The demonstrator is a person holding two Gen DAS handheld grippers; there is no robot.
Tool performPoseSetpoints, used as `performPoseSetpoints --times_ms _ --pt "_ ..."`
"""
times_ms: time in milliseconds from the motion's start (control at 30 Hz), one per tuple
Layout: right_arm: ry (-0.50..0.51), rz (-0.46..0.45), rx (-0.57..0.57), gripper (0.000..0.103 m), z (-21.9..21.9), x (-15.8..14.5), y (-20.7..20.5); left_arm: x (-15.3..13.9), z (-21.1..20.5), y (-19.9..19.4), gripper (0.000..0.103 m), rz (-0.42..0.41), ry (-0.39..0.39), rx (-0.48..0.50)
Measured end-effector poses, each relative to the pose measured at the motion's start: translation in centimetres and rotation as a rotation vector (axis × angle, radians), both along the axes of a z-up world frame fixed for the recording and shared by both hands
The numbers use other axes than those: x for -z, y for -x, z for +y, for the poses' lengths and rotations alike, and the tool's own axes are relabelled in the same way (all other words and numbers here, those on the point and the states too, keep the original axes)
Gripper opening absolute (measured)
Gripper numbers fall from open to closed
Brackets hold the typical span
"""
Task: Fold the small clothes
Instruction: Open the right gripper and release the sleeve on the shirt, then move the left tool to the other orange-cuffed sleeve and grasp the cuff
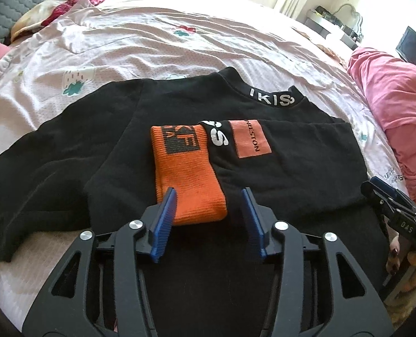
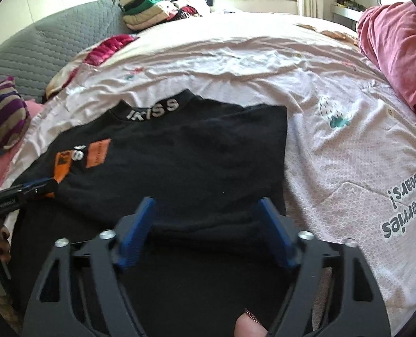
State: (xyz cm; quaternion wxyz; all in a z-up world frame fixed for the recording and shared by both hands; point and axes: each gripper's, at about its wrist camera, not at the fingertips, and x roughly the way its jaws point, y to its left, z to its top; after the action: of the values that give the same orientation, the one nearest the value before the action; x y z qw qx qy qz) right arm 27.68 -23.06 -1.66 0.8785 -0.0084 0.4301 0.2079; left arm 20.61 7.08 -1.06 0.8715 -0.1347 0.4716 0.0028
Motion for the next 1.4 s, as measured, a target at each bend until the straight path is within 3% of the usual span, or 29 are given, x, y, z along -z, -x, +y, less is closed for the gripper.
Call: performPoseSetpoints --times_ms 67,200,267,433,700,767,1400 --pt "0.002 -0.013 -0.008 0.081 0.3 -0.4 0.3 -0.2 0.2 0.5 0.051 0.000 -0.004 -0.008" --pt "-0.015 -0.041 -0.017 0.090 0.6 -1.1 1.0 -0.8 1.1 1.7 0.058 -0.004 0.026 -0.026" --pt "-0.023 -0.052 -0.023 0.093 0.7 -1.3 1.3 -1.2 1.4 2.4 0.068 -0.020 0.027 -0.029" --pt "-0.026 -0.076 -0.021 0.095 0.6 -1.9 1.8 -2.2 1.9 3.7 0.078 -0.053 0.018 -0.041" --pt "-0.052 -0.110 -0.031 0.098 0.9 -3.1 2.5 -2.8 4.3 5.3 0.083 -0.070 0.037 -0.105" --pt "-0.052 -0.112 -0.040 0.098 1.3 -3.1 2.7 -2.9 5.2 5.7 0.091 -0.073 0.039 -0.129" --pt "-0.050 -0.154 -0.143 0.098 8.7 -5.2 5.7 -4.5 12.6 11.0 0.093 -0.121 0.076 -0.310"
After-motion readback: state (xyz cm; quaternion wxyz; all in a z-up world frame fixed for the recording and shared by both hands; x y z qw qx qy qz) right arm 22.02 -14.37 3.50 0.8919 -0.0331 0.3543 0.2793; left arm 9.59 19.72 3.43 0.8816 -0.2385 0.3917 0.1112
